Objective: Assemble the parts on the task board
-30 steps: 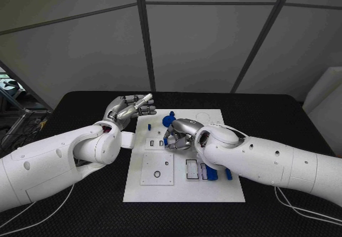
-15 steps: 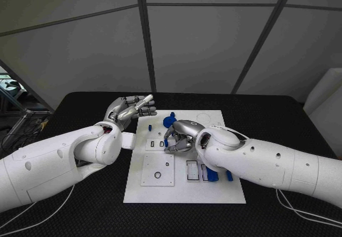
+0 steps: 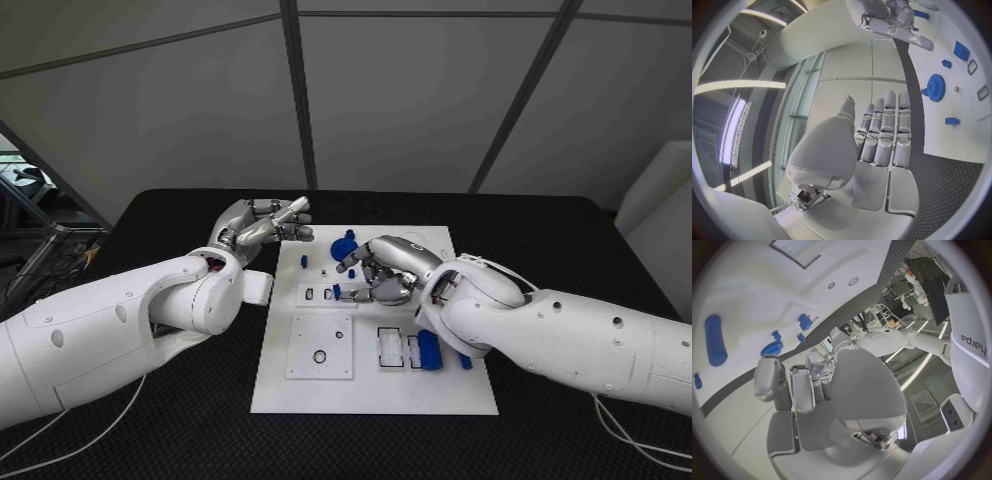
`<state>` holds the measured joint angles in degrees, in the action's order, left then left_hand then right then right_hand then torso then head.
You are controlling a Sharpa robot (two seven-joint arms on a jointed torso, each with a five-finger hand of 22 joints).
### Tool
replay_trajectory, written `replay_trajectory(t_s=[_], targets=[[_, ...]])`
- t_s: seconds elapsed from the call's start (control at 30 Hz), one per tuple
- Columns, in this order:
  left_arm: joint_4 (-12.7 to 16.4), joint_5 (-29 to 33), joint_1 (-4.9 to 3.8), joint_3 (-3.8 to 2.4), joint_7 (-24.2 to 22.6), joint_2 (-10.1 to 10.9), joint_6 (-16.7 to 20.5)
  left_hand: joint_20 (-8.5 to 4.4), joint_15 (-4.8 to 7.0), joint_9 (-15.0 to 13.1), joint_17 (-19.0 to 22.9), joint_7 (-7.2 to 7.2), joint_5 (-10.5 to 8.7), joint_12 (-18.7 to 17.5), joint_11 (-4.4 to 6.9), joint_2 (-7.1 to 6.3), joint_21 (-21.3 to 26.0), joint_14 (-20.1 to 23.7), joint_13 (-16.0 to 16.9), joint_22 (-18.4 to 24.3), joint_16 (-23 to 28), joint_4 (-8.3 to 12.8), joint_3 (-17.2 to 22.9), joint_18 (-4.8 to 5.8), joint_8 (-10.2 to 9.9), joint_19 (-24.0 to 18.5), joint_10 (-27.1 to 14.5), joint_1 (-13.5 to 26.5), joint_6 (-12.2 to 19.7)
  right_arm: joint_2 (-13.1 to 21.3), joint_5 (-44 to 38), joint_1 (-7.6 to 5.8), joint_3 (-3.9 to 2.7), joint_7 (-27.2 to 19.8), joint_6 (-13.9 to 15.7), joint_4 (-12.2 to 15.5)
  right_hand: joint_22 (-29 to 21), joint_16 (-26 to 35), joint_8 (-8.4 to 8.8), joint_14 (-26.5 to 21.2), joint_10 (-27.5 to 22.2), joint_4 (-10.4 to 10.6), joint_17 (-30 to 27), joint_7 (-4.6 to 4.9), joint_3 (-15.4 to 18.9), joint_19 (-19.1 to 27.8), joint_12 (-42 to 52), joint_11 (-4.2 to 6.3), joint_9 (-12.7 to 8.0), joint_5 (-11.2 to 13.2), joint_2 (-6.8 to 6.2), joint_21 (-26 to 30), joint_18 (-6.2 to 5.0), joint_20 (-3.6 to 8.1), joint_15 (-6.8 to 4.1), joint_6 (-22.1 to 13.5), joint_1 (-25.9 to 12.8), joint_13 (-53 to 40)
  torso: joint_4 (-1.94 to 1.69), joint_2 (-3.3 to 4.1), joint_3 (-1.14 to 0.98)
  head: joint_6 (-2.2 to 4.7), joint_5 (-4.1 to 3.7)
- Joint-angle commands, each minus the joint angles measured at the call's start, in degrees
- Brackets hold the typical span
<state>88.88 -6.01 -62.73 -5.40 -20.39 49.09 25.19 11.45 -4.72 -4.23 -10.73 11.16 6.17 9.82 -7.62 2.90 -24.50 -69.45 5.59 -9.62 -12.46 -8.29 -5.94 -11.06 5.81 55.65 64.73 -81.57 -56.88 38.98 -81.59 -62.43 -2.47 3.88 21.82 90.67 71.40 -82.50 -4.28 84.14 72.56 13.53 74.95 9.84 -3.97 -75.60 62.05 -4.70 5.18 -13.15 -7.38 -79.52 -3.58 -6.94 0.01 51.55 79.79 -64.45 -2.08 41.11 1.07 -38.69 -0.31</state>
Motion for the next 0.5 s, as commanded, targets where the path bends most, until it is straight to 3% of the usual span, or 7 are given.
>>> replay_trajectory(t_s=[0.03, 0.2, 0.23, 0.3, 0.37, 0.4, 0.5], targets=[[0.03, -7.89, -0.07, -0.05, 6.01, 0.35, -1.32, -1.69, 1.73, -0.28, -2.36, -0.94, -0.34, 1.37, 1.36, 0.17, -2.55, -5.21, 0.96, -1.23, -3.38, -0.44, -0.71, 0.41, 0.86, 3.66, 3.84, 0.99, -2.07, 2.65, 10.47, -0.77, -0.66, -10.05, 1.82, 2.11, -5.21, 2.90, -0.39, 1.21, -2.00, -0.13, -2.08, -0.09, 0.28, 4.15, -2.13, 0.07, 0.16, -0.70, 0.73, 3.37, -1.92, 0.11, 0.40, -0.36, 1.27, 1.89, 0.17, -0.46, -0.09, -0.02, 0.22], [-0.09, -17.69, -0.12, -0.07, 15.85, 1.05, -6.44, -5.05, 4.91, -1.05, -9.72, -3.18, -0.38, 6.55, 4.17, 0.00, -9.71, -13.58, 5.04, -5.13, -14.29, -3.23, -2.56, 0.58, 1.54, 11.26, 11.04, 4.41, -3.85, 7.09, 20.82, -3.05, -1.18, -13.00, -1.25, 3.67, -19.26, 14.41, -2.04, -3.98, -9.37, -0.82, -16.36, -0.75, 0.21, 14.86, -13.43, 0.63, 0.94, -1.94, 1.94, 13.50, -4.87, 0.44, -0.08, 2.36, 3.09, 11.93, 0.52, -1.19, -0.38, -0.38, 0.89], [-0.14, -19.68, -0.15, -0.08, 17.77, 1.15, -7.53, -6.08, 5.54, -1.35, -16.75, -3.78, -0.38, 7.84, 4.64, -0.10, -12.66, -16.06, 6.31, -6.81, -22.23, -3.53, -2.78, 0.80, 1.72, 13.75, 11.46, 4.50, -4.09, 7.81, 22.77, -3.53, -1.22, -13.26, -1.63, 3.66, -25.52, 20.94, -2.25, -6.54, -11.55, -0.80, -23.28, -0.96, 0.14, 19.40, -18.34, 0.77, 1.05, -1.82, 2.17, 18.56, -6.03, 0.61, -0.26, 3.00, 3.49, 16.30, 0.61, -1.37, -0.42, -0.43, 0.98], [-0.26, -22.84, -0.24, -0.09, 21.07, 1.25, -9.43, -6.57, 6.43, -2.60, -40.59, -4.51, -0.35, 11.76, 5.55, -0.61, -24.57, -14.93, 11.13, -18.62, -45.23, -4.23, -3.35, 2.77, 2.00, 16.61, 9.32, 4.09, -3.90, 8.90, 26.22, -4.41, -1.27, -13.65, -2.14, 3.41, -32.75, 35.25, -2.33, -11.86, -12.20, -0.50, -36.69, -0.97, -0.39, 24.12, -24.27, 0.89, 1.13, -1.66, 2.45, 25.70, -7.01, 0.63, -0.23, 3.85, 4.38, 21.34, 0.77, -1.71, -0.49, -0.52, 1.05], [-0.37, -25.88, -0.37, -0.10, 24.24, 1.27, -11.17, -7.47, 6.63, -3.49, -51.00, -4.48, -0.35, 14.89, 5.61, 0.02, -32.44, -16.09, 13.84, -28.93, -54.53, -4.79, -3.24, 3.23, 2.79, 19.01, 10.10, 4.35, -4.75, 9.79, 29.45, -5.19, -1.30, -14.03, -2.64, 2.94, -35.17, 42.24, -2.23, -13.83, -11.67, 0.10, -40.44, -0.85, -1.12, 25.14, -30.31, 0.66, 1.13, -1.29, 2.51, 29.59, -6.91, 0.32, 0.15, 4.51, 5.11, 26.66, 0.90, -2.04, -0.56, -0.64, 1.20], [-0.42, -27.35, -0.46, -0.11, 25.66, 1.25, -11.97, -7.36, 6.64, -4.81, -56.56, -4.44, -0.40, 18.85, 5.75, 0.49, -37.58, -15.06, 18.44, -34.30, -59.52, -5.98, -3.35, 4.00, 3.05, 19.05, 6.57, 5.20, -3.86, 10.13, 30.70, -5.47, -1.31, -14.23, -2.80, 2.69, -36.71, 46.32, -2.11, -15.00, -10.99, 0.58, -42.42, -0.66, -1.61, 25.86, -34.07, 0.42, 1.11, -1.10, 2.43, 32.08, -6.83, -0.03, 0.57, 4.88, 5.48, 30.10, 0.99, -2.25, -0.63, -0.67, 1.33], [-0.26, -33.50, -0.87, -0.12, 31.39, 1.03, -14.50, -7.93, 7.35, -7.09, -61.04, -5.58, -0.33, 23.75, 6.52, -0.24, -40.86, -16.02, 22.19, -38.99, -63.14, -4.89, -2.96, 4.01, 6.05, 19.76, 7.50, 3.77, -6.47, 10.87, 33.45, -6.29, -1.33, -15.41, -2.58, 1.32, -41.83, 58.38, -1.10, -14.72, -7.32, 1.71, -48.97, 0.13, -3.10, 25.98, -45.09, -0.67, 0.83, -0.88, 1.41, 39.65, -6.87, -1.69, 2.09, 5.46, 6.68, 41.28, 1.10, -2.72, -0.81, -0.93, 1.60]])
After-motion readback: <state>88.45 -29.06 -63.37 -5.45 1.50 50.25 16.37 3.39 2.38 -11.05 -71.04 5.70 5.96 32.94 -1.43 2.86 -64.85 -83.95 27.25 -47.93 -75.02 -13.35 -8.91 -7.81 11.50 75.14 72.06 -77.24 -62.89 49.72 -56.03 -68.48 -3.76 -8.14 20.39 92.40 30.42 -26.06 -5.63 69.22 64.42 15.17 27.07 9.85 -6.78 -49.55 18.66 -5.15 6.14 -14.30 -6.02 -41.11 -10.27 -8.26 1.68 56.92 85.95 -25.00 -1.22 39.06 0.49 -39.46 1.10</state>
